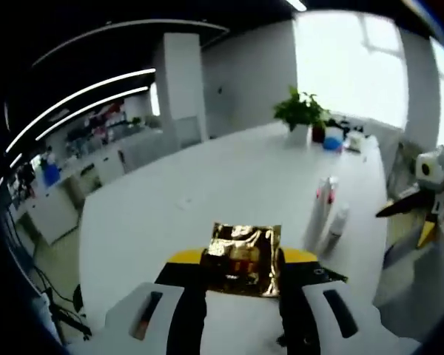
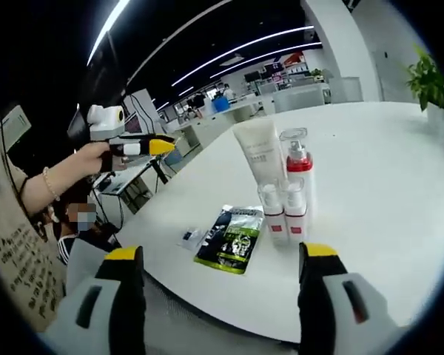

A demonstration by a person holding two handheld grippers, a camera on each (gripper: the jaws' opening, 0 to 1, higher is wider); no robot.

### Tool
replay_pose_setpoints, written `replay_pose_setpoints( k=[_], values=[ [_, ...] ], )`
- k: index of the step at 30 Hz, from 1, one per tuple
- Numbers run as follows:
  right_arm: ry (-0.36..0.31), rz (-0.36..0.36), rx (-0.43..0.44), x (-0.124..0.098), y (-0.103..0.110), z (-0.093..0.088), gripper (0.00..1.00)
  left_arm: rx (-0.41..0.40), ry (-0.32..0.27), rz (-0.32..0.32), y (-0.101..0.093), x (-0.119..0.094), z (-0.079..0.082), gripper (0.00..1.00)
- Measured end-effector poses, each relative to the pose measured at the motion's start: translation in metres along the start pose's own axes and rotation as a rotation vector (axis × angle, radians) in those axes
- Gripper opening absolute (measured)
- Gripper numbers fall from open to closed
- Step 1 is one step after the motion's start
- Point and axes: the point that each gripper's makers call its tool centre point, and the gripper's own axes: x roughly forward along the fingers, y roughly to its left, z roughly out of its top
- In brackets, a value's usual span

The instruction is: Arrange the skincare products in the storage area until every visible bottle or jar stands upright without overlapping.

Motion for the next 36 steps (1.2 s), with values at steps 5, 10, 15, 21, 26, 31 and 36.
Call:
replay_pose_setpoints(
  k=[5,10,15,21,26,31,36],
  values=[
    [-0.024,0.025,-0.032,0.002,0.014,0.008,0.86,0.076,-0.035,-0.01,-0.014,-0.024,0.025,0.34],
    [-0.055,0.057,-0.055,-0.001,0.029,0.016,0.86,0.157,-0.076,-0.019,-0.024,-0.046,0.053,0.34],
    [-0.089,0.072,-0.099,-0.007,0.036,0.033,0.86,0.216,-0.106,-0.047,-0.039,-0.057,0.076,0.34],
    [-0.166,0.099,-0.115,-0.017,0.044,0.066,0.86,0.294,-0.13,-0.113,-0.068,-0.064,0.095,0.34],
    [-0.214,0.136,-0.105,-0.019,0.054,0.086,0.84,0.342,-0.121,-0.153,-0.086,-0.066,0.095,0.34],
    [-0.252,0.203,-0.086,-0.018,0.074,0.11,0.83,0.379,-0.119,-0.186,-0.1,-0.071,0.095,0.34],
    [-0.296,0.307,-0.031,-0.019,0.096,0.139,0.79,0.44,-0.098,-0.208,-0.109,-0.076,0.088,0.34]
  ],
)
